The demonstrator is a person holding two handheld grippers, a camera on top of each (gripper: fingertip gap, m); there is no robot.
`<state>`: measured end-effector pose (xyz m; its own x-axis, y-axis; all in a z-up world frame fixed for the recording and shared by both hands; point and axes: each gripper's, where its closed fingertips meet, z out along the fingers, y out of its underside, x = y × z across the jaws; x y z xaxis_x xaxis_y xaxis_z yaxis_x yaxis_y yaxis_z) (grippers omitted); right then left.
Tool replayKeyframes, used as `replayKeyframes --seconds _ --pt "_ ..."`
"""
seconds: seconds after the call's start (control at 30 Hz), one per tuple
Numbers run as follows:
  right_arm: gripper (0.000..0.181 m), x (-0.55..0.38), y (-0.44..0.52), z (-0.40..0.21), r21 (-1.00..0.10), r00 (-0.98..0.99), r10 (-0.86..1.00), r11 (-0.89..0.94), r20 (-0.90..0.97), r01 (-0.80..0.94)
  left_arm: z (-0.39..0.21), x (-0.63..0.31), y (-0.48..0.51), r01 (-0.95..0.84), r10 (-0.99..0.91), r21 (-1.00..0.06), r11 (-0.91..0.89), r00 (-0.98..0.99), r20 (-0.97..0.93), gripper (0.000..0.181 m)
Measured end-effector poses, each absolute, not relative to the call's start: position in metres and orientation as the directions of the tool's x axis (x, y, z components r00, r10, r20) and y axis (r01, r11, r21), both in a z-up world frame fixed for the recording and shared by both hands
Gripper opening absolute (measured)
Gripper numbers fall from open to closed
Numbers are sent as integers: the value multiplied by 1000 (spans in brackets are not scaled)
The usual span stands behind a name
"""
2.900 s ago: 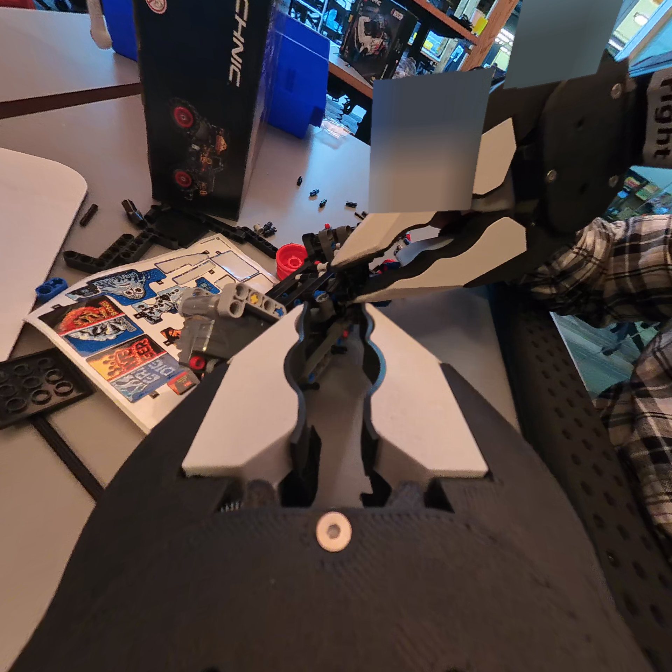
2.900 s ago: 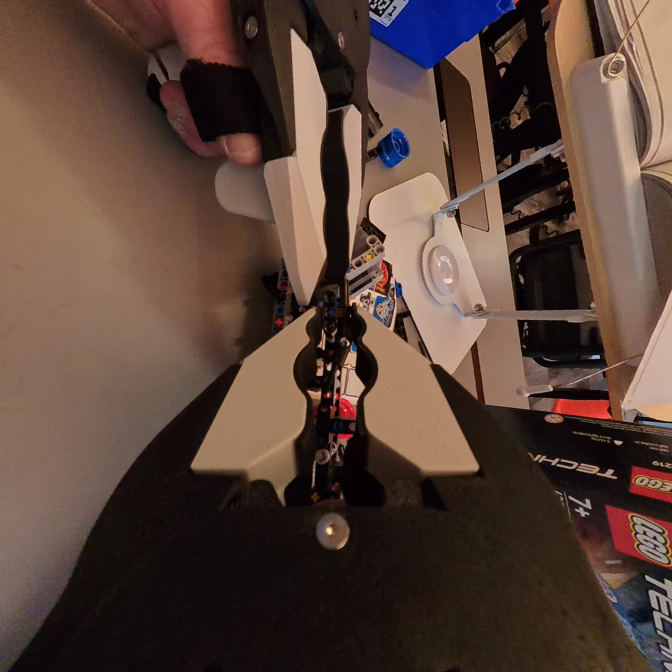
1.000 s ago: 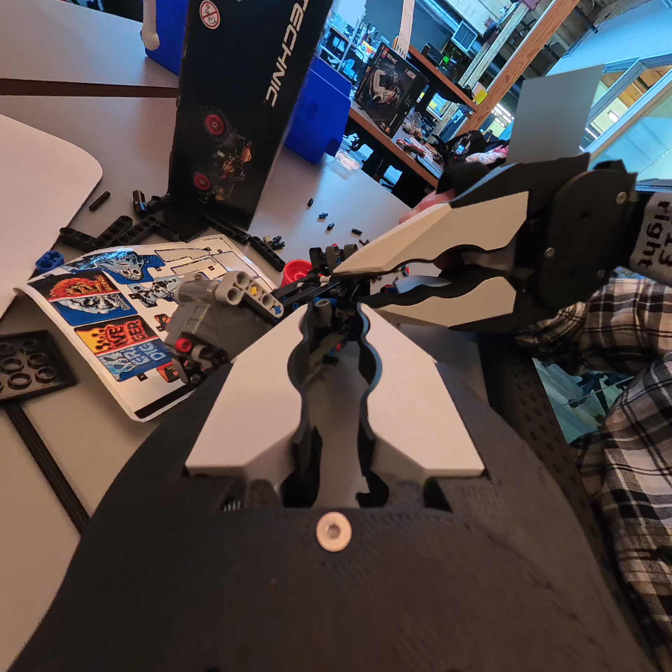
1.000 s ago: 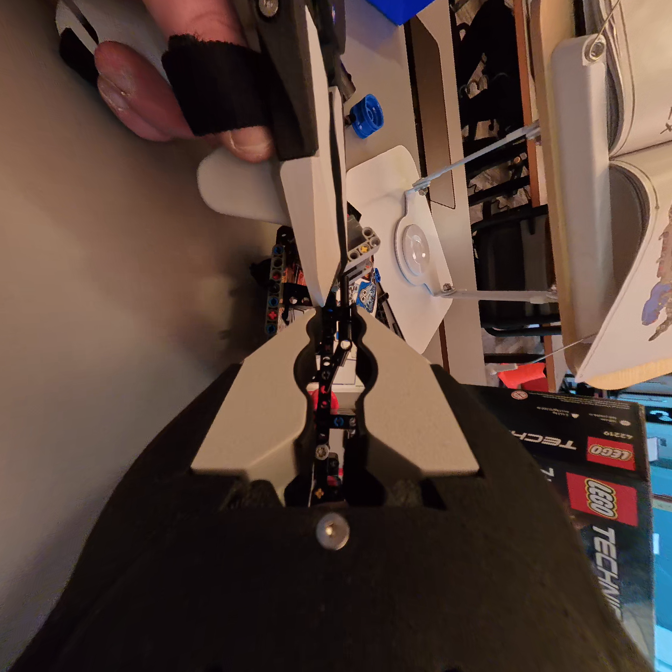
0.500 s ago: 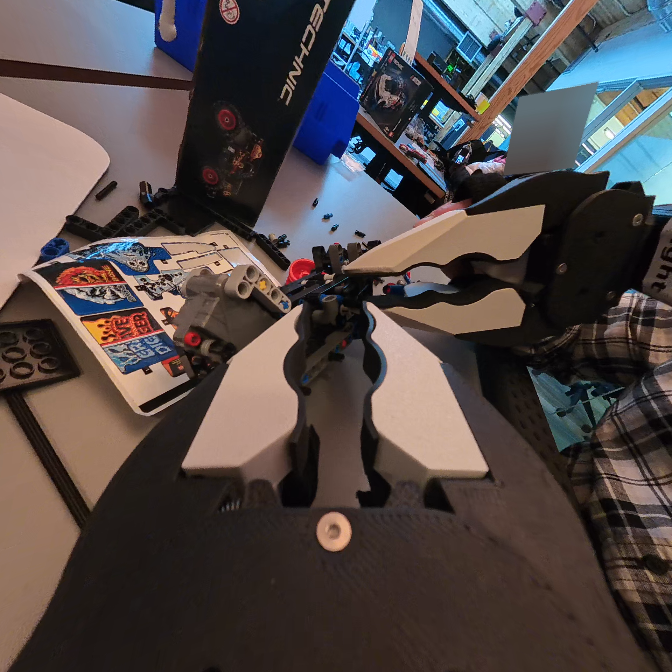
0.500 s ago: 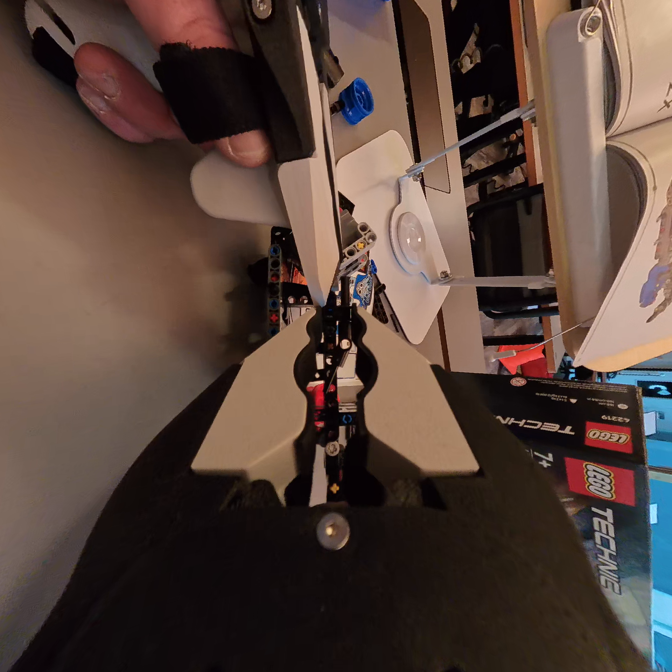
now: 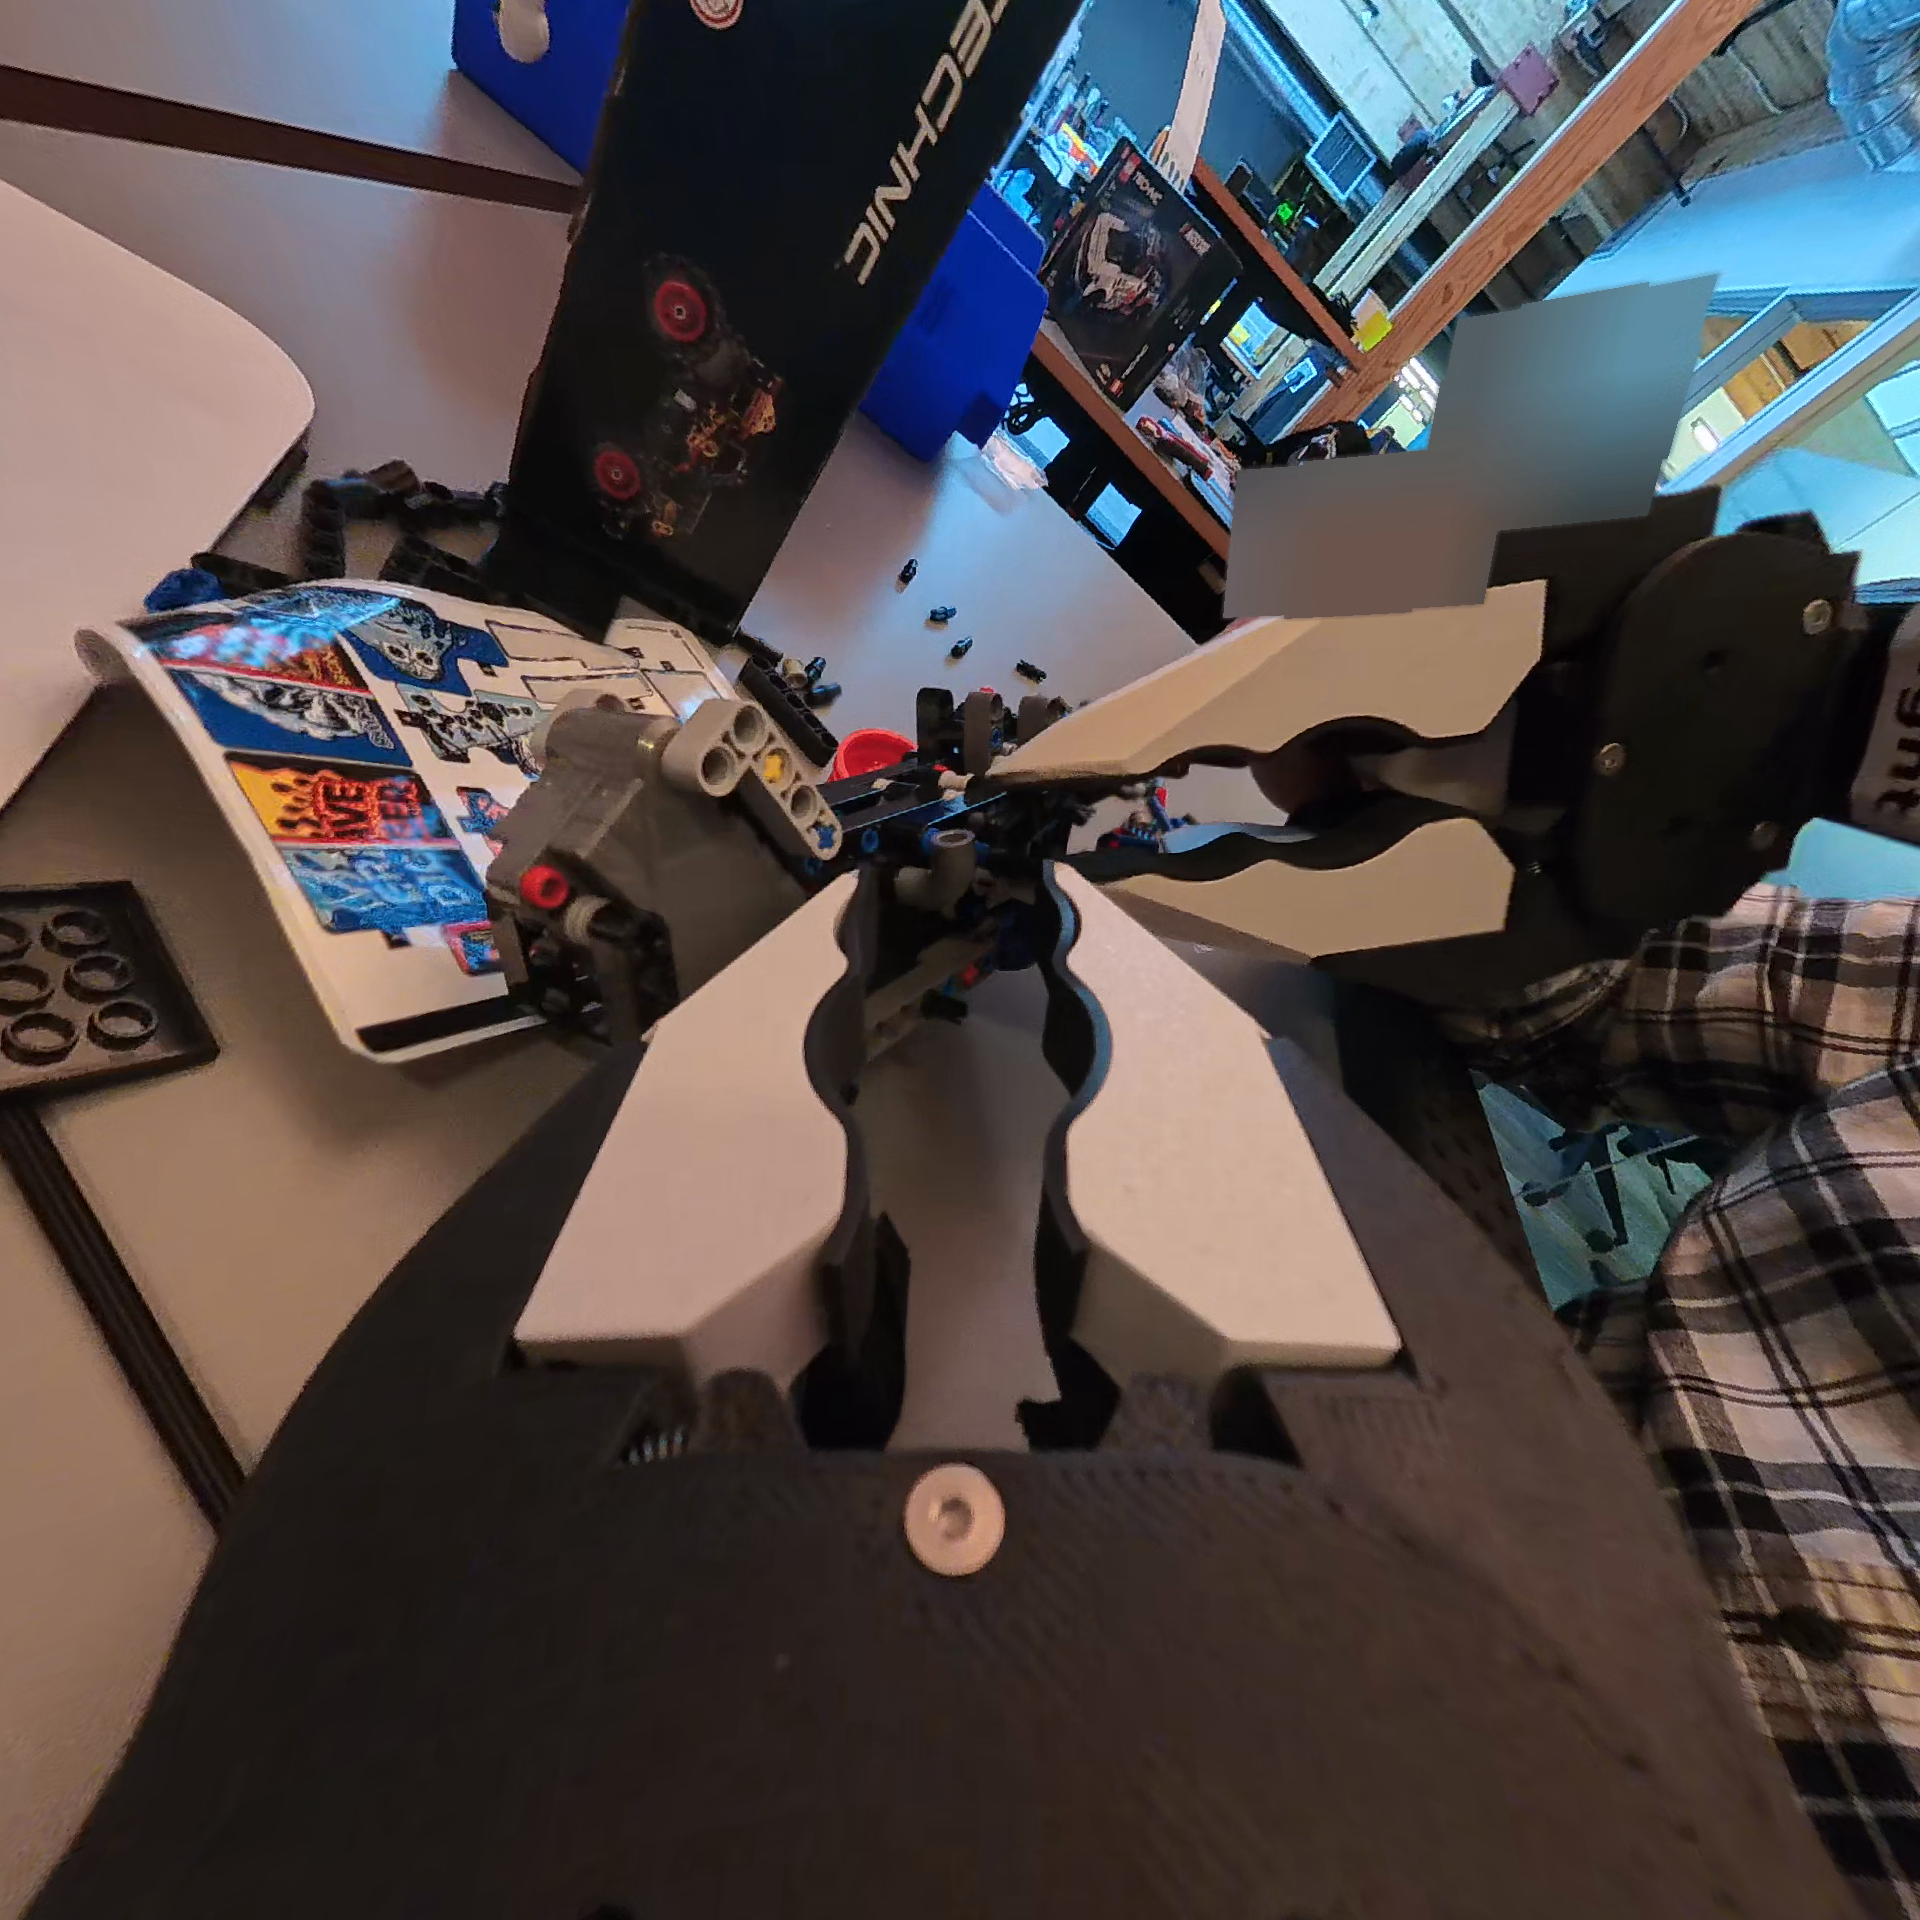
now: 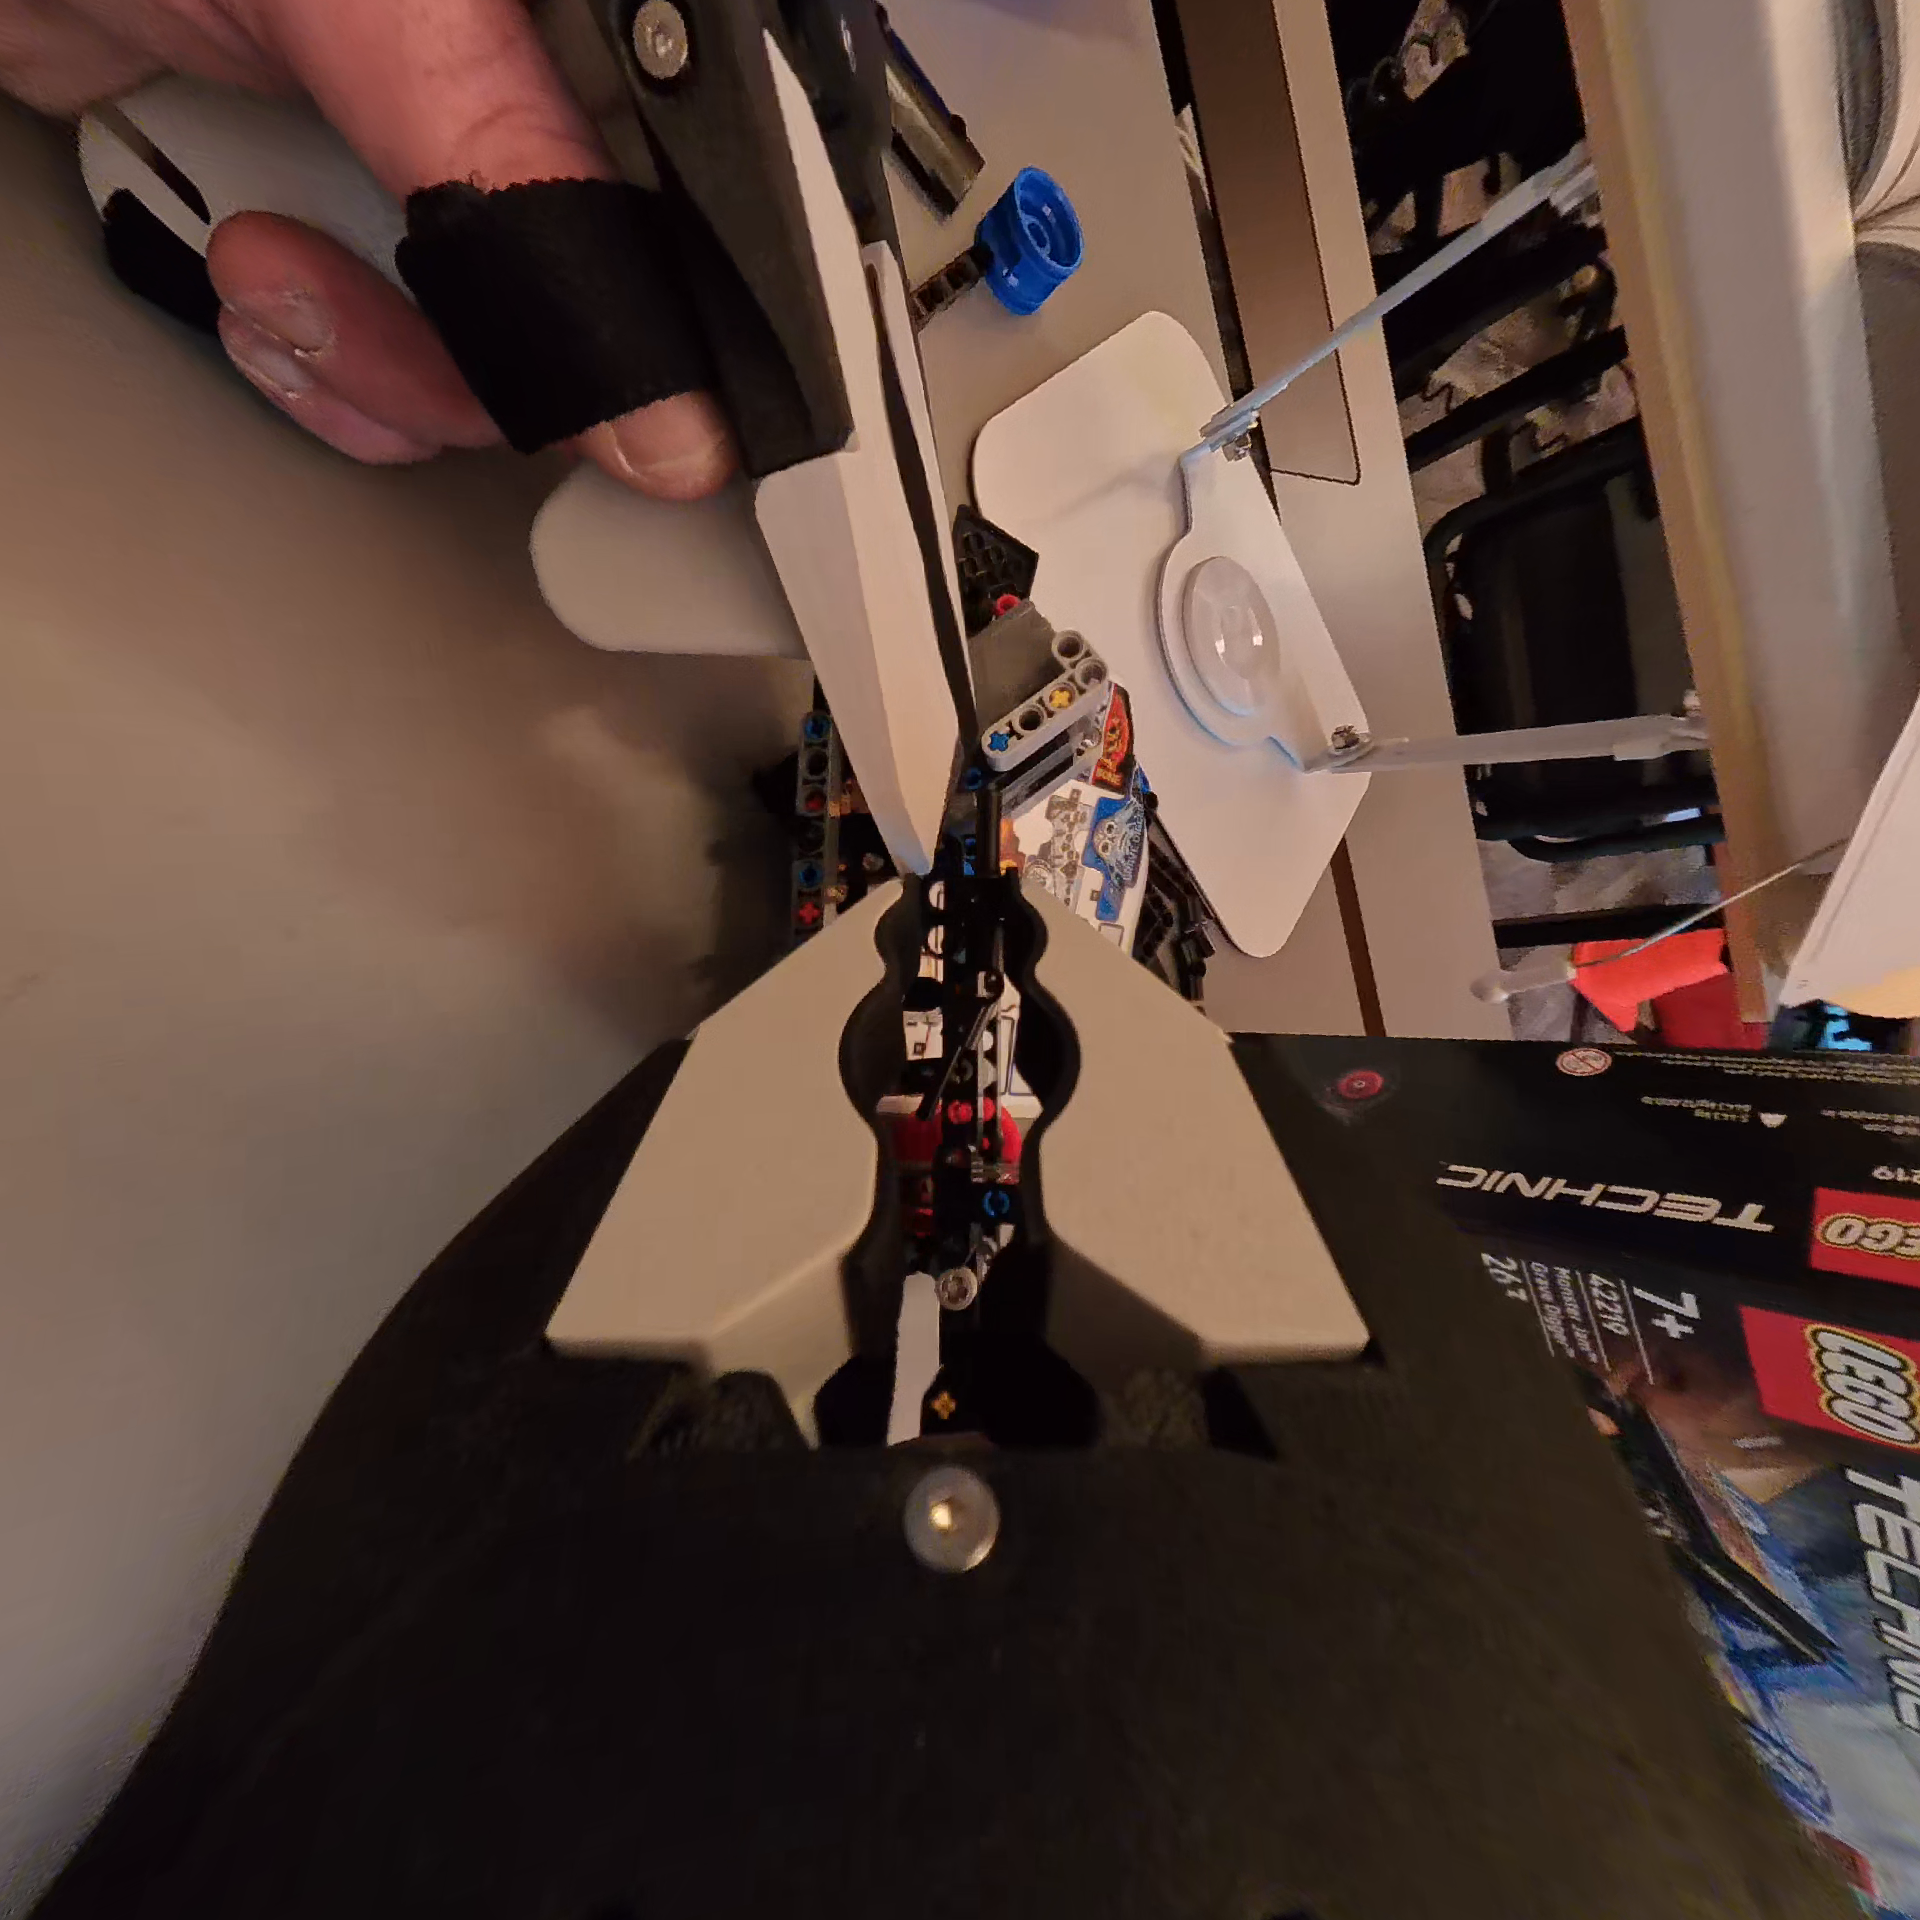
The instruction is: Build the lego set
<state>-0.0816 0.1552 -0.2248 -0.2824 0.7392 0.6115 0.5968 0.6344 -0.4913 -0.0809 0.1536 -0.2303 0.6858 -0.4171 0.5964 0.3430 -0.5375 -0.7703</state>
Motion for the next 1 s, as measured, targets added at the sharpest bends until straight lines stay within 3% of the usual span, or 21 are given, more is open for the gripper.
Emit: replayKeyframes --seconds 0.13,0.33,0.43,0.6,1.0 --pt "13 -81 155 -224 -501 -290 740 640 607 583 -230 -81 153 318 -420 -787 -528 708 568 28" --pt "14 -81 155 -224 -495 -295 714 669 635 554 -209 -94 144 116 -429 -900 -420 849 310 41" --pt "13 -81 155 -224 -487 -293 700 682 651 546 -205 -119 150 -15 -366 -923 -385 920 138 67" --pt "13 -82 155 -224 -477 -281 683 694 675 540 -225 -113 161 30 -396 -870 -492 882 254 111" --pt "13 -83 160 -224 -438 -250 647 704 720 560 -235 -104 170 119 -425 -848 -517 824 375 96"
